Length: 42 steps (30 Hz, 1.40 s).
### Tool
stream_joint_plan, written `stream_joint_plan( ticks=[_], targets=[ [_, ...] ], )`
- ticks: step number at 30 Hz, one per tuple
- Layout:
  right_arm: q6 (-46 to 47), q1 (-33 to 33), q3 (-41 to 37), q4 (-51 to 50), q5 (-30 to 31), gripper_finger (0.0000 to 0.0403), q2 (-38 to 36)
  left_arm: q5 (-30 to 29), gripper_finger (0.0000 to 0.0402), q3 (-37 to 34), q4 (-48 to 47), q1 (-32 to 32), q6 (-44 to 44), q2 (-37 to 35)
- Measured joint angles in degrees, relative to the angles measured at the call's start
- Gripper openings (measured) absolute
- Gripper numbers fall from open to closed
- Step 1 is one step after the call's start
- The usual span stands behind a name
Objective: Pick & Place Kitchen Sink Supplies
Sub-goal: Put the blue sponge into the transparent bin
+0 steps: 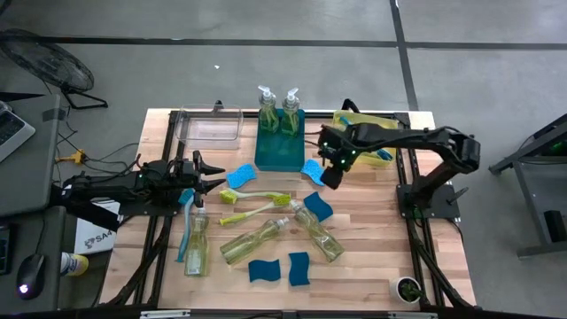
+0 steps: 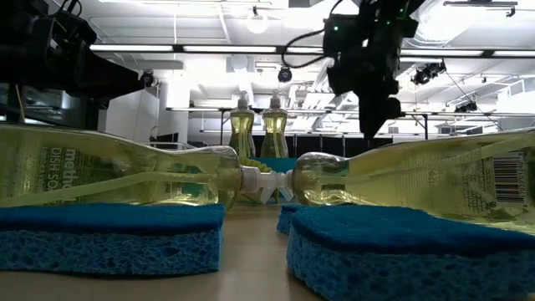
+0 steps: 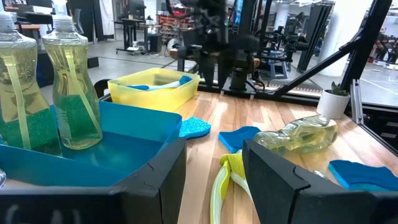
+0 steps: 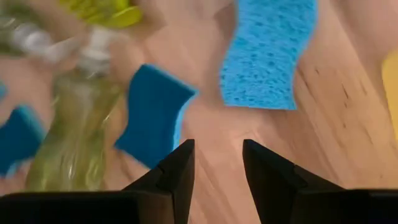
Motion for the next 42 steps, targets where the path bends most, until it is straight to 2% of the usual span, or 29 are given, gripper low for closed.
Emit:
stream_joint_plan(
  ticks=[4,9,14,18,26,33,42],
  targets=[
    [8.71,0.31,-0.02,1.86,3.89,0.0129,3.47,0.0,0.0154,-0.01,-0.01,0.01,-0.01,0.01],
    [10.87,0.18,-0.02,4.24,6.21,0.0137,7.56,0.0,0.0154,0.01,-0.01,-0.01,-0.01,0.0],
    [10.18,-0.21,-0.04,4.6,9.95,0.0193,10.72,0.0,0.0154,0.0,-0.01,0.01,0.0,0.01],
    [5.96,-0.83,-0.04,5.17,12.92,0.0236,12.47,-0.02,0.0154,-0.01,-0.01,0.0,0.0,0.01],
    [0.28,-1.2,-0.04,7.27,9.2,0.0247,16.16,-0.02,0.0154,0.0,-0.01,0.01,0.01,-0.01],
    [0.25,-1.68,0.26,7.33,6.79,0.0217,18.95,-0.02,0.0154,0.01,-0.01,-0.01,0.01,-0.01],
    [0.25,-1.68,0.15,5.89,5.97,0.0115,19.11,-0.02,0.0154,0.01,-0.01,0.0,-0.01,0.01]
  ],
)
